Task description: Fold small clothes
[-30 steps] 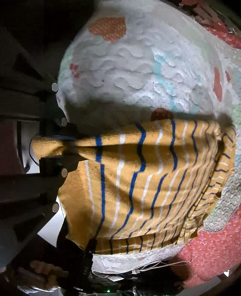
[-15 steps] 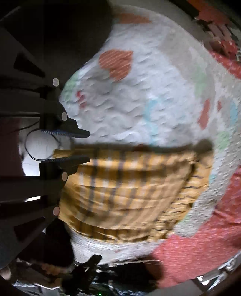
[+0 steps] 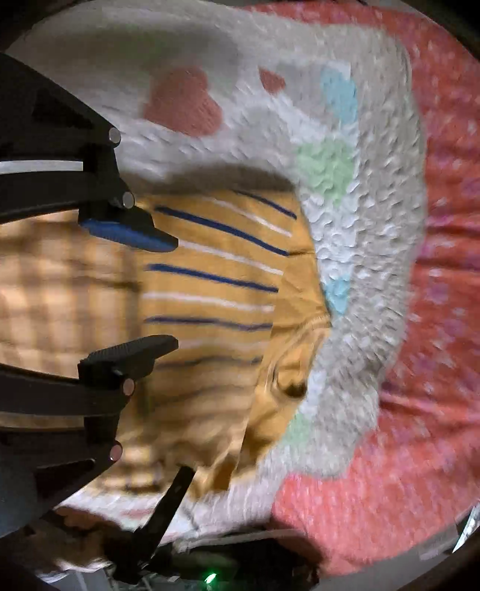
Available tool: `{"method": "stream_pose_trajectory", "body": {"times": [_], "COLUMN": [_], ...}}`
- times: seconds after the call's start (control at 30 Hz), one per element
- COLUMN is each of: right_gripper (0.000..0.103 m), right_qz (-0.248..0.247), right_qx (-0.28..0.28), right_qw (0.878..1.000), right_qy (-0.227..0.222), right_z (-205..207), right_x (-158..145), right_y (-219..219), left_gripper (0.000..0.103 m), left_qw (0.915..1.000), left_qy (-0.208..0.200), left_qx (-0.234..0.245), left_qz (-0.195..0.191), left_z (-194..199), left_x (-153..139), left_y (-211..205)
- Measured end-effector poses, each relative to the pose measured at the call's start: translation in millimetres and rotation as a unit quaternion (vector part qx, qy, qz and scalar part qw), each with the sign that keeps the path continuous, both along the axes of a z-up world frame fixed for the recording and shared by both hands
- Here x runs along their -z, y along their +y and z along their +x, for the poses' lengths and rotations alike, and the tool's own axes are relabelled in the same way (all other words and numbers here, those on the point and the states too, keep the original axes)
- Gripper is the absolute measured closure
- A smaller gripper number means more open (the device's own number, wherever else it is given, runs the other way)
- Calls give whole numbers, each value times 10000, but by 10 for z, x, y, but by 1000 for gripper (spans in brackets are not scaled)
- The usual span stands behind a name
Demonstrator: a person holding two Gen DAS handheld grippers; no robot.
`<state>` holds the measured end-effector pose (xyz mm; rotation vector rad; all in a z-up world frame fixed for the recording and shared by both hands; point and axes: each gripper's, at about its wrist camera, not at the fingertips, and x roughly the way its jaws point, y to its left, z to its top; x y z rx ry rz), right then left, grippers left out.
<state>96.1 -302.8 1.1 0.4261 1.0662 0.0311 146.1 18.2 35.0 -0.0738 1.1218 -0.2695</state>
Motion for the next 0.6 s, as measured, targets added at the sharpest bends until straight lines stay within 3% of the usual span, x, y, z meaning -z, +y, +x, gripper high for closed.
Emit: {"method": "stream_pose_trajectory", "body": {"times": [0.13,0.2,0.33,0.37,0.4,0.47,0.6], "right_gripper": [87,87,83,69,63,58,46], "right_qz": [325,668,838,673,520,514,1000], "right_qx": [199,405,1172,1437,1586,1671,1535], "right_qw": [9992,9969,9893,9872,9860,9846,9831], "right_qy": [129,-16,-222,-135,-59,-86,-61], "right_z": [149,152,-8,-89,-162,-418,-1105], "right_x": [232,223,131,103,72,0,-3], "right_y": [-384,-575,-909,-989,-1026,-1070,-917], "left_gripper": [57,55,55,55,55,55,53], "left_qw": [9962,9960,9952,9949,9943,9924,9873], "left_qy": [535,616,570,585,614,623,715], "left_qx": [-416,-642,-787,-802,-813,-876,-917], "left_qz": [542,77,-149,-180,-301,-598,-1078], "left_z": [433,478,339,270,153,-67,-767], "left_x": [505,544,374,330,272,177,103], "left_y": [74,245,468,530,624,796,1029]}}
